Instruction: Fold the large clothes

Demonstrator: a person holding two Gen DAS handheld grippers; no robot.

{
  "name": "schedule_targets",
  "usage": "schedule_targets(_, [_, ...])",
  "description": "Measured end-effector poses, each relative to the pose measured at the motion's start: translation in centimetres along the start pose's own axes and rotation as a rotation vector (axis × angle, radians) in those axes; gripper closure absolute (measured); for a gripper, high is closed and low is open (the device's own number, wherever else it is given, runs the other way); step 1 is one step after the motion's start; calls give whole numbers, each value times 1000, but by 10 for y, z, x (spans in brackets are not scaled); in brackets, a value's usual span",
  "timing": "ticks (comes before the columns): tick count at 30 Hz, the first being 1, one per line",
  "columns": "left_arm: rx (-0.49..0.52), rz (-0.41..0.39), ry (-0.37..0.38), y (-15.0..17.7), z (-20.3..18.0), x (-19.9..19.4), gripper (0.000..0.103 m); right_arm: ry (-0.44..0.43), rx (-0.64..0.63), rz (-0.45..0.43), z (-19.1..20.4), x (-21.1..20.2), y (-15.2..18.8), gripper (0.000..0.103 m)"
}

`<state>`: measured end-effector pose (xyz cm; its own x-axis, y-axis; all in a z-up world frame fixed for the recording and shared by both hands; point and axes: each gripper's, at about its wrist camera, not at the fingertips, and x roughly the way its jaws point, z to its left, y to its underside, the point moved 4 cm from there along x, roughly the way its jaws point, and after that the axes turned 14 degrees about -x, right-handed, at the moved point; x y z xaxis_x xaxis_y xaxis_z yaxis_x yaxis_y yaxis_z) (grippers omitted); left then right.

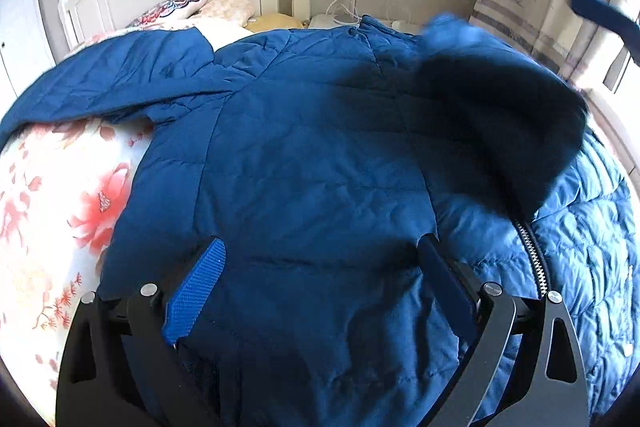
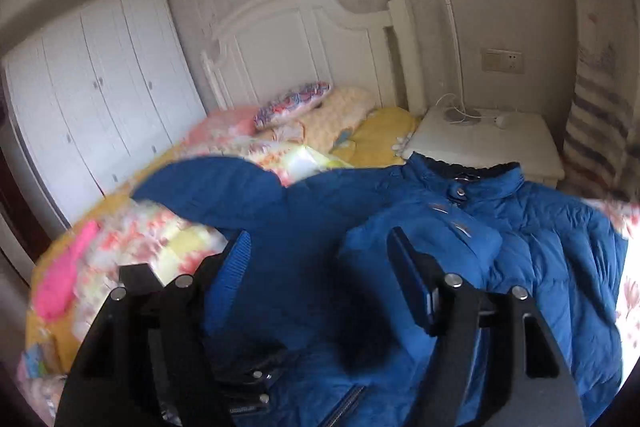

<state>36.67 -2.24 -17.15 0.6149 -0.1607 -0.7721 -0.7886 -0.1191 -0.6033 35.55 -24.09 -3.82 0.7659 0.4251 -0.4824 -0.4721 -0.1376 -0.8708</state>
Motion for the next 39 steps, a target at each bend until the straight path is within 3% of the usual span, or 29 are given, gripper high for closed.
schedule_targets(4, [-14, -1, 24, 0, 1, -1, 10, 169, 154, -15, -66, -50, 36, 32])
schedule_targets(6, [-15, 1, 26, 0, 0, -1, 10, 172, 255, -25, -97, -73, 63, 32])
schedule_targets(8, [-23, 8, 38, -2, 1, 0, 10, 221, 304, 6, -119, -86, 89, 33])
schedule_targets(9, [-34, 20, 56, -3, 1, -1, 10, 261, 299, 63, -126, -85, 103, 34])
schedule_targets(13, [-192, 141, 273, -18, 1, -3, 10, 367, 216, 238, -133, -64, 146, 39])
schedule_targets(16, [-416, 258, 507, -38, -6, 6, 10, 381, 213, 260, -137, -50, 162, 39])
schedule_targets(21, [-676, 350, 709, -55, -27, 46, 11, 394, 186, 258, -139, -49, 164, 38])
schedule_targets(22, [-743, 371, 736, -56, -32, 57, 13, 391, 188, 255, -133, -48, 165, 38])
schedule_targets(24, [-778, 357, 740, -60, -40, 65, 25, 381, 199, 247, -135, -46, 165, 38])
schedule_targets(25, [-789, 349, 756, -62, -44, 68, 46, 378, 204, 244, -136, -46, 165, 38])
schedule_targets(26, [-798, 335, 763, -64, -45, 67, 57, 376, 205, 241, -134, -48, 165, 38])
schedule_targets(27, [-803, 288, 753, -66, -42, 60, 64, 373, 209, 237, -134, -49, 164, 38])
schedule_targets(28, [-778, 192, 730, -71, -37, 43, 75, 370, 211, 235, -135, -49, 165, 38])
schedule_targets(29, [-725, 101, 693, -76, -35, 22, 76, 367, 215, 231, -135, -50, 165, 38])
schedule_targets(31, [-537, -117, 560, -84, -36, -24, 76, 365, 220, 227, -136, -50, 165, 38])
schedule_targets(32, [-397, -242, 444, -81, -41, -51, 75, 363, 222, 226, -136, -50, 165, 38])
schedule_targets(34, [-217, -345, 270, -69, -47, -73, 70, 361, 224, 224, -136, -50, 165, 38])
schedule_targets(35, [-127, -354, 123, -60, -48, -71, 44, 361, 224, 224, -136, -50, 165, 38])
schedule_targets(36, [-87, -324, 33, -52, -44, -63, 24, 361, 225, 225, -136, -49, 165, 38])
schedule_targets(37, [-82, -281, 16, -46, -38, -54, 5, 361, 226, 225, -136, -49, 165, 38])
schedule_targets(39, [-180, -157, 68, -36, -14, -32, 5, 363, 226, 225, -135, -49, 165, 38])
